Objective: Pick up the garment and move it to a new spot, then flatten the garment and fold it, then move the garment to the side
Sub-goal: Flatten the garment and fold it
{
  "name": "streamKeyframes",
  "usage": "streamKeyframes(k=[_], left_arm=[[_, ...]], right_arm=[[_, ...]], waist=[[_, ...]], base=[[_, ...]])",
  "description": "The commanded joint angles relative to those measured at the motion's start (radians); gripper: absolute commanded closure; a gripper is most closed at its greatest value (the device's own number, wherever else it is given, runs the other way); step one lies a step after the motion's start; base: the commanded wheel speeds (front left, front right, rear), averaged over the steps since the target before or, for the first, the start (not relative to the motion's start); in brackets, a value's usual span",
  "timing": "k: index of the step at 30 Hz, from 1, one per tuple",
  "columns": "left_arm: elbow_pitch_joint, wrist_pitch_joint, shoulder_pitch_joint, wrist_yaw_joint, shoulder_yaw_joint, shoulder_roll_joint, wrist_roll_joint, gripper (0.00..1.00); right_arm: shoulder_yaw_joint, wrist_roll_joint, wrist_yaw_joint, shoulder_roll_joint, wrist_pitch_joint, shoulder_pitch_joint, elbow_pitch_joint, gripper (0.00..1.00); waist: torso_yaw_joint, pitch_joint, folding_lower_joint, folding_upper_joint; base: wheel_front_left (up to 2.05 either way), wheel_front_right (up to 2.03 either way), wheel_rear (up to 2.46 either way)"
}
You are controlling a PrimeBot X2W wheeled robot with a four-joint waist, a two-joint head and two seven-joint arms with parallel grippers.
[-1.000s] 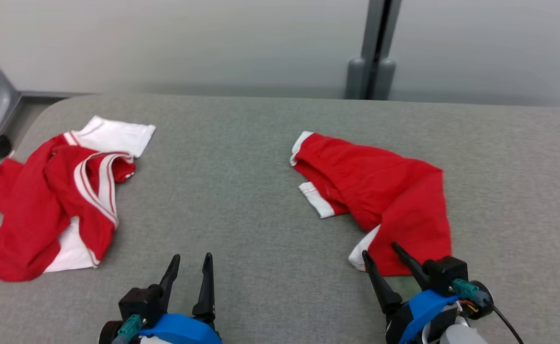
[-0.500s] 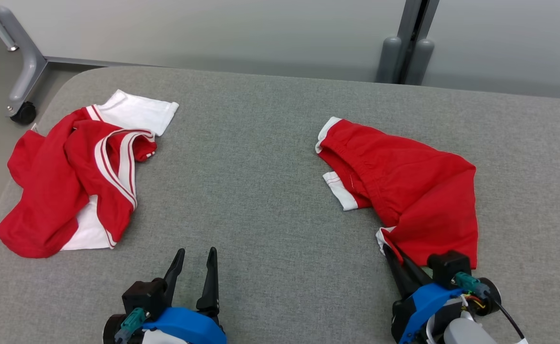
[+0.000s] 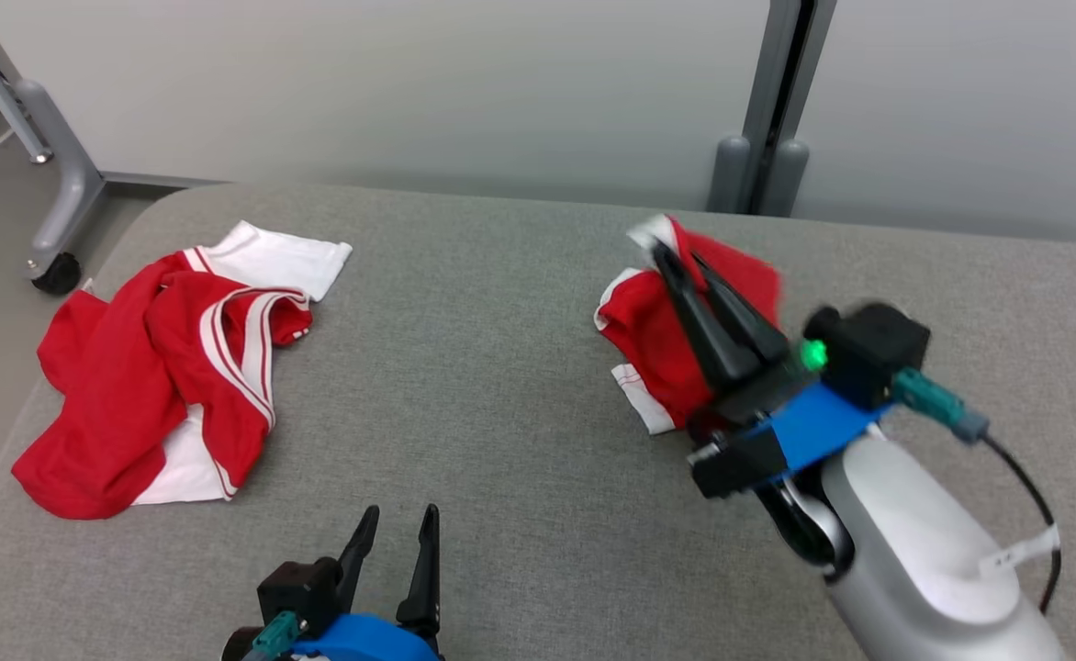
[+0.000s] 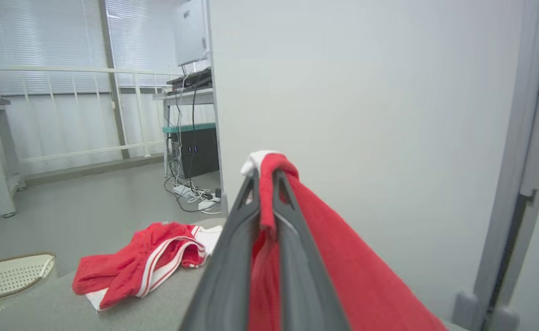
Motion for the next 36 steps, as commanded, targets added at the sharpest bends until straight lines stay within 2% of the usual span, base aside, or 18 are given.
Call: streamKeyframes(k=[1,5,9,11,15,16,17,18,21,25,31,36], left_arm=[[0.001,-0.003,0.007,-0.004,-0.002,0.001,-0.001,0.00],[0.022,-0.003,0.031,-0.005,0.000,0.001,0.005,0.00],[0.035,-0.003,0.051,-0.009,0.017,0.001,0.018,0.00],[0.037,-0.003,0.056,-0.010,0.028,0.001,0.019,0.00],[0.032,-0.003,0.047,-0.014,0.025,0.000,0.014,0.00],[0.030,-0.003,0.039,-0.013,0.022,0.001,0.012,0.00],[0.026,-0.003,0.033,-0.012,0.018,0.001,0.010,0.00],[0.024,-0.003,0.029,-0.011,0.014,0.001,0.008,0.00],[0.020,-0.003,0.019,-0.006,0.003,0.001,0.004,0.00],[0.015,-0.003,0.008,0.002,0.012,0.001,0.011,0.00],[-0.004,-0.003,0.000,0.032,0.063,0.001,0.044,0.00],[-0.024,-0.003,-0.010,0.070,0.101,0.001,0.110,0.00]], right_arm=[[0.019,0.013,0.000,0.002,0.000,-0.034,-0.020,1.00],[0.047,0.102,0.000,0.019,0.000,-0.141,-0.115,1.00],[0.016,0.155,0.000,0.012,0.000,-0.149,-0.151,1.00],[0.004,0.163,0.000,-0.022,0.000,-0.111,-0.121,1.00],[-0.013,0.186,0.000,-0.116,0.000,-0.018,0.015,1.00],[-0.017,0.186,0.000,-0.143,0.000,0.005,0.051,0.96],[-0.021,0.190,0.000,-0.168,0.000,0.032,0.094,0.53],[-0.027,0.203,0.000,-0.187,0.000,0.064,0.142,0.00],[-0.024,0.184,0.000,-0.247,0.000,0.116,0.268,0.00],[-0.098,0.141,0.000,-0.262,0.000,0.151,0.351,0.00],[-0.292,-0.032,0.000,-0.185,0.000,0.190,0.269,0.00],[-0.410,-0.147,0.000,-0.077,0.000,0.251,0.170,0.00]], waist=[[0.001,-0.006,-0.0001,0.0000],[0.006,-0.026,-0.0001,0.0000],[-0.004,-0.038,-0.0001,0.0000],[-0.014,-0.036,-0.0001,0.0000],[-0.030,-0.020,-0.0001,0.0000],[-0.034,-0.014,-0.0001,0.0000],[-0.038,-0.008,-0.0001,0.0000],[-0.043,-0.002,-0.0001,0.0000],[-0.058,0.011,-0.0001,0.0000],[-0.081,0.015,-0.0001,0.0000],[-0.102,0.004,-0.0001,0.0000],[-0.103,-0.009,-0.0001,0.0000]], base=[[0.00,0.00,0.00],[0.00,0.00,0.00],[0.00,0.00,0.00],[0.00,0.00,0.00],[0.00,0.00,0.00],[0.00,0.00,0.00],[0.00,0.00,0.00],[0.00,0.00,0.00],[0.00,0.00,0.00],[0.00,0.00,0.00],[0.00,0.00,0.00],[0.00,0.00,0.00]])
